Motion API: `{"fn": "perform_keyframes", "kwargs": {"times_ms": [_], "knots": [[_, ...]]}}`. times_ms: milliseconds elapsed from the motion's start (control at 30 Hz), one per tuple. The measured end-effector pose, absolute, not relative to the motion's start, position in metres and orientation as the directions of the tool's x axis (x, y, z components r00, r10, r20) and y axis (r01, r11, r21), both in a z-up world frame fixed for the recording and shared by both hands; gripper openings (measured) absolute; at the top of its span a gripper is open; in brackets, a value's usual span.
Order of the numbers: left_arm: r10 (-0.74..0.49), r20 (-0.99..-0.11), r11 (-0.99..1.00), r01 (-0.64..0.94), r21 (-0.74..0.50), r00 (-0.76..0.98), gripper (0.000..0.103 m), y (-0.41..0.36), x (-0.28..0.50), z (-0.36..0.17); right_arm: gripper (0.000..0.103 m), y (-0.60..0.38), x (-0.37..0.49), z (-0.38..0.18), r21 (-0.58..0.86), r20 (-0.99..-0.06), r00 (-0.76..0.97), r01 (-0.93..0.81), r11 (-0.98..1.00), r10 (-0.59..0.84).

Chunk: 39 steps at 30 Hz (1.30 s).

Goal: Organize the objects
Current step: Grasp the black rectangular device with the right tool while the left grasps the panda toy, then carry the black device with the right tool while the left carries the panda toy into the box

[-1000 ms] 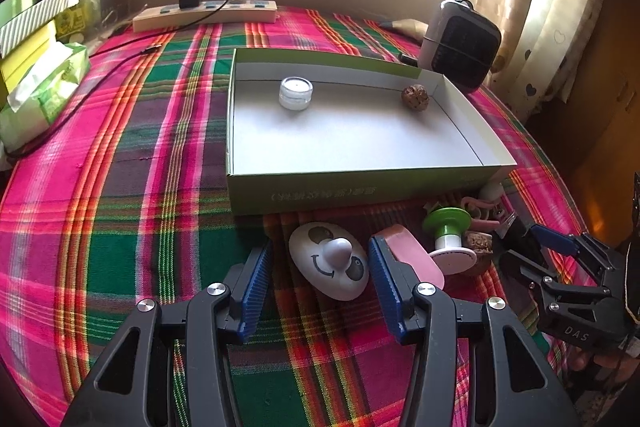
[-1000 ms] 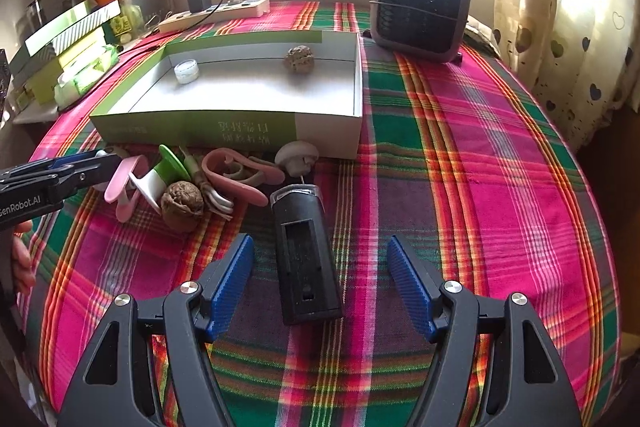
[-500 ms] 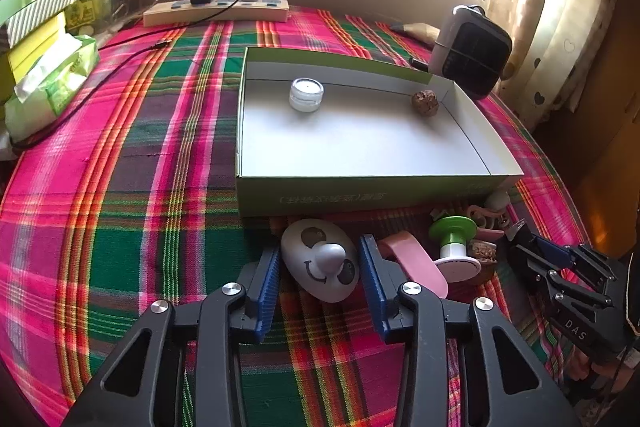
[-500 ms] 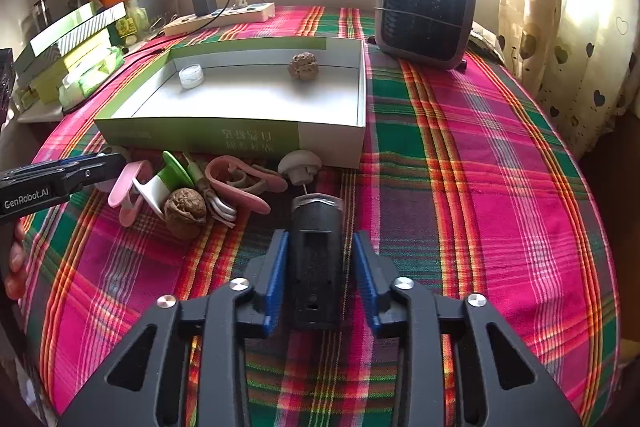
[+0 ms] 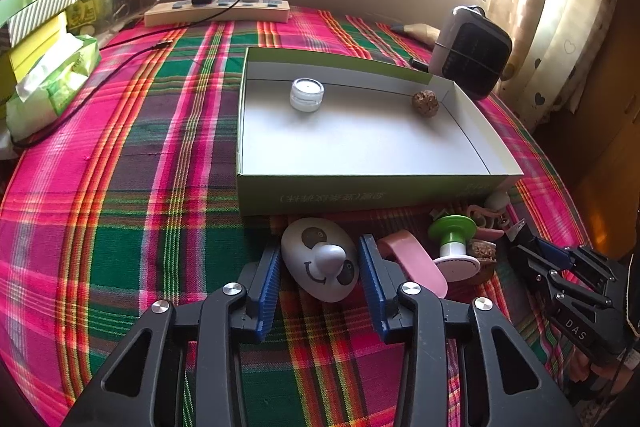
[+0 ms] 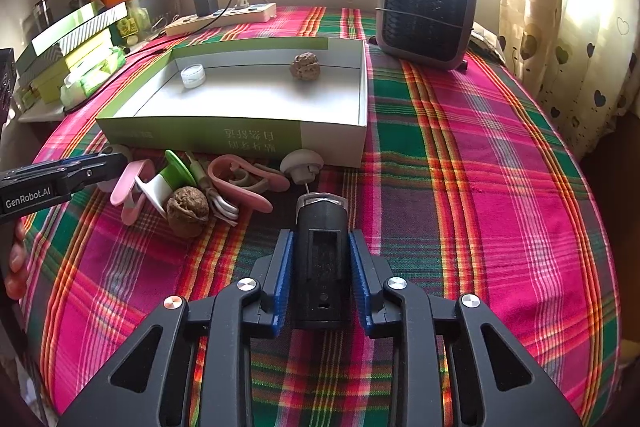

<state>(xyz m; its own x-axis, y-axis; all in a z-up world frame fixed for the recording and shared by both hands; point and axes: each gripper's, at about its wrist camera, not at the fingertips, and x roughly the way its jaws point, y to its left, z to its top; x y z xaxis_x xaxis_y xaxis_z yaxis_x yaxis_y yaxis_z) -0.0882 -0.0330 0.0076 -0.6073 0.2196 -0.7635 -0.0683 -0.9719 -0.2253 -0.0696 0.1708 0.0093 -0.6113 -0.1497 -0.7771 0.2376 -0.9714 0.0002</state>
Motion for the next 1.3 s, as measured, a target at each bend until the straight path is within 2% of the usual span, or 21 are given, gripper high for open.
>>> {"fn": "perform_keyframes", "kwargs": {"times_ms": [267,400,667,1300], "knots": [[0.219,-0.762,-0.972,-0.071,-0.222,-0.609,0.035,-0.033,-0.088,0.008,0.029,0.171,-0.069,0.009,0.002,-0.777,-0.611,0.237,-0.972,-0.15],[0.216,-0.754,-0.974,-0.08,-0.212,-0.62,0.03,-0.033,-0.086,0.012,0.029,0.173,-0.069,0.012,0.004,-0.774,-0.615,0.234,-0.972,-0.151],[0.217,-0.749,-0.974,-0.083,-0.213,-0.626,0.027,-0.032,-0.084,0.014,0.029,0.175,-0.067,0.016,0.0,-0.766,-0.626,0.229,-0.973,-0.147],[0.232,-0.719,-0.97,-0.098,-0.224,-0.655,0.027,-0.035,-0.073,0.034,0.029,0.169,-0.063,0.032,0.017,-0.74,-0.648,0.252,-0.967,-0.182]]}}
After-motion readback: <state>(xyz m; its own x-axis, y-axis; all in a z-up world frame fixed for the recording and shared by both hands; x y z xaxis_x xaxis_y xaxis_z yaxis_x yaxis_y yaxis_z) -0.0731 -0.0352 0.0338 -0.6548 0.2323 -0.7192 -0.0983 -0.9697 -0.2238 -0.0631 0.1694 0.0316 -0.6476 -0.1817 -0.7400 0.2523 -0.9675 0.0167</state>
